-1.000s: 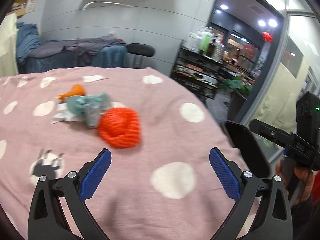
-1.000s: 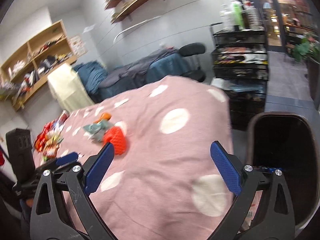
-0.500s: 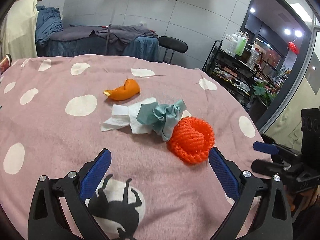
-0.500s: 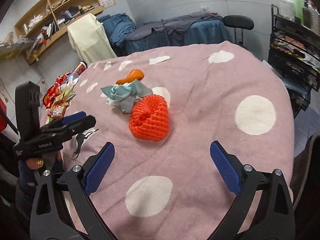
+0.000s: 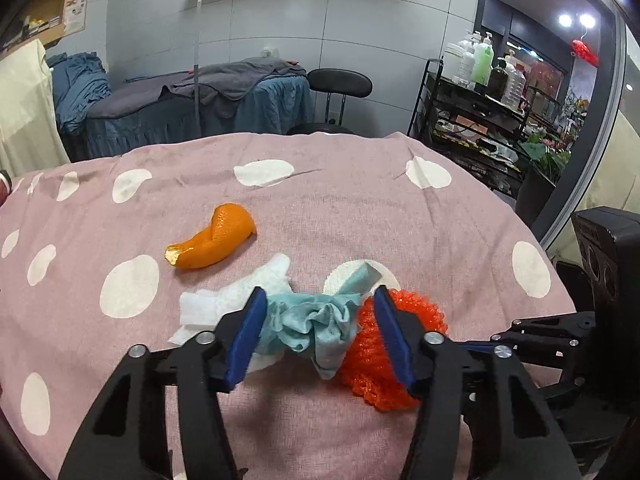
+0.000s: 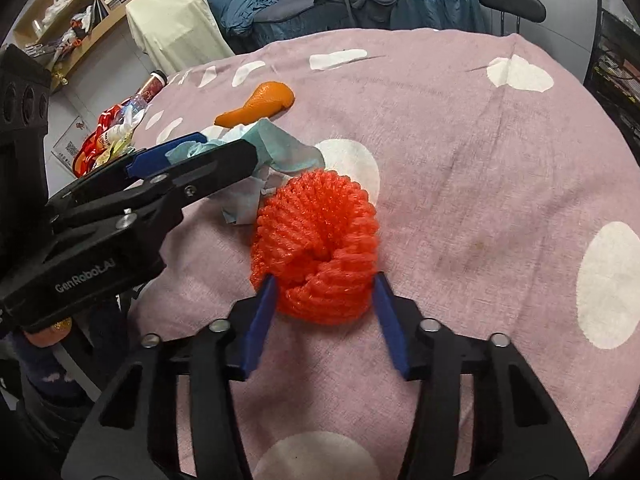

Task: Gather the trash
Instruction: 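Grasp the teal cloth with the left tool while the right tool grasps the orange mesh net, then carry the teal cloth and orange mesh net toward the black bin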

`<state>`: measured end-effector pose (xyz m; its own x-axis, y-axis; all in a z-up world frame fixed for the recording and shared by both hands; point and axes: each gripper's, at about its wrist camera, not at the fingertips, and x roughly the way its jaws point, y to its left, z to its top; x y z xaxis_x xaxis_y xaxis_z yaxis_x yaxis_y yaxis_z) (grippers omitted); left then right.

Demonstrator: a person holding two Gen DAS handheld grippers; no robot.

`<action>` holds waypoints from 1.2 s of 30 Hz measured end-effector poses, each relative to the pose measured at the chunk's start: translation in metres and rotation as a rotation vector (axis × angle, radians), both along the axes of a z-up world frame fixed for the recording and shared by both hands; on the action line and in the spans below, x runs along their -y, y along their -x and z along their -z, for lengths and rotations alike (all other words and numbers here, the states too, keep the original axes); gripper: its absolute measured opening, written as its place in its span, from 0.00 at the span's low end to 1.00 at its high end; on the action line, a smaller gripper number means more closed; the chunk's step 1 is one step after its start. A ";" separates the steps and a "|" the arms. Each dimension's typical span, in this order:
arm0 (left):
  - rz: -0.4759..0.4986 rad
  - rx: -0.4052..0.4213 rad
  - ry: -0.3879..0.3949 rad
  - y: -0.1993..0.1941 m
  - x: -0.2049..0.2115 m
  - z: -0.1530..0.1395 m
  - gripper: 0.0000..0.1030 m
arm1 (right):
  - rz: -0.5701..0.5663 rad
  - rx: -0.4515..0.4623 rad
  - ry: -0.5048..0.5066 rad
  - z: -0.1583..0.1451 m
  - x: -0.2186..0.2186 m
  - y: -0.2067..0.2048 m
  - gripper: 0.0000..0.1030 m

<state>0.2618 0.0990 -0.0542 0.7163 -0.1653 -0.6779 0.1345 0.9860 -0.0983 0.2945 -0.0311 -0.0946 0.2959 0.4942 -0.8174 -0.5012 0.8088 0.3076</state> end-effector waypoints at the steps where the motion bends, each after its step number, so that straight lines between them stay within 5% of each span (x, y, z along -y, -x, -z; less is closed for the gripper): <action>1: 0.002 -0.002 -0.004 0.000 0.000 0.001 0.36 | 0.001 0.004 -0.002 0.000 0.000 0.000 0.25; 7: 0.003 0.043 0.028 0.022 -0.007 -0.010 0.27 | 0.041 0.072 -0.047 -0.012 0.012 0.007 0.14; 17: -0.040 0.115 0.127 0.073 -0.021 -0.034 0.26 | 0.101 0.175 -0.090 -0.042 0.049 0.035 0.14; 36: -0.009 0.111 0.212 0.113 0.008 -0.027 0.26 | 0.218 0.259 -0.213 -0.061 0.131 0.093 0.14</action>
<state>0.1492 0.0908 -0.0269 0.7866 -0.2884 -0.5460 0.1470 0.9463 -0.2880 0.2016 -0.1622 -0.0335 0.5953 0.5477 -0.5879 -0.4081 0.8364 0.3660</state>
